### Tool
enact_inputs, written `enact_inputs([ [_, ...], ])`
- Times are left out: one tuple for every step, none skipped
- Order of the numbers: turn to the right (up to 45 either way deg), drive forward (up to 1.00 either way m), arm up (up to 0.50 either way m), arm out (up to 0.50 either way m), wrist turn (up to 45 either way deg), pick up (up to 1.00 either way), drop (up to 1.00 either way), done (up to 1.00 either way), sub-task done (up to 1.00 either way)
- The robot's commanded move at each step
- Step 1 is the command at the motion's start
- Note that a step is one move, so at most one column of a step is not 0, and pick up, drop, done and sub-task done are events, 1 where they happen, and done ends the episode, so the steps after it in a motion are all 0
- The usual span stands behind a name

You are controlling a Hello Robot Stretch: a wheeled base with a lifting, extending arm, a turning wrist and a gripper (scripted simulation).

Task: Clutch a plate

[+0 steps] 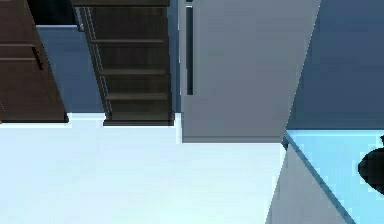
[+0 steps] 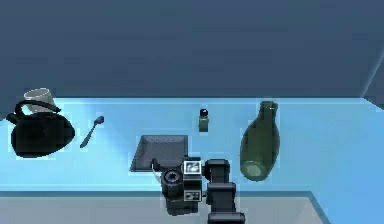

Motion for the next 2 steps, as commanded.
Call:
enact_inputs([
  [0.0, 0.0, 0.1, 0.0, 0.0, 0.0, 0.0, 0.0, 0.0],
  [0.0, 0.0, 0.0, 0.0, 0.0, 0.0, 0.0, 1.0, 0.0],
])
